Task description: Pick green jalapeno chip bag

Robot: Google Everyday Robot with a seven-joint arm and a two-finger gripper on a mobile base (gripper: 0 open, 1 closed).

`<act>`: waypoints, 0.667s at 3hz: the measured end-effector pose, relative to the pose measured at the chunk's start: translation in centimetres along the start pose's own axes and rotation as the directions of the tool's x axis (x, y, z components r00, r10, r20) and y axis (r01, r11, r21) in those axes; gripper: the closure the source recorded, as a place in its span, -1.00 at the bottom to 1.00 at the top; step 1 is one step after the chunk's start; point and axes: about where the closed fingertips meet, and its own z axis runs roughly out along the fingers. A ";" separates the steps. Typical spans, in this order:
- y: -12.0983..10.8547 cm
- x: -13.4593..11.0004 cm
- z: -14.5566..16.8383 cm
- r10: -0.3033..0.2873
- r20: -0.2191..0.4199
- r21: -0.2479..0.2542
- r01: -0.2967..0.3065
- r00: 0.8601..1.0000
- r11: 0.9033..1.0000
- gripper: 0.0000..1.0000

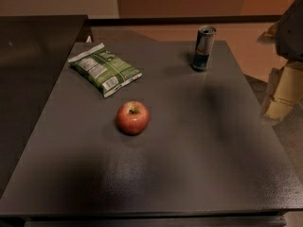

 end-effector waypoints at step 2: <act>-0.6 -4.0 3.8 -0.079 0.014 -0.075 0.080 0.997 0.994 -1.00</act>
Offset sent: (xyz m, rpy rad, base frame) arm 0.0417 0.0750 -0.0512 0.0295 0.1016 0.1668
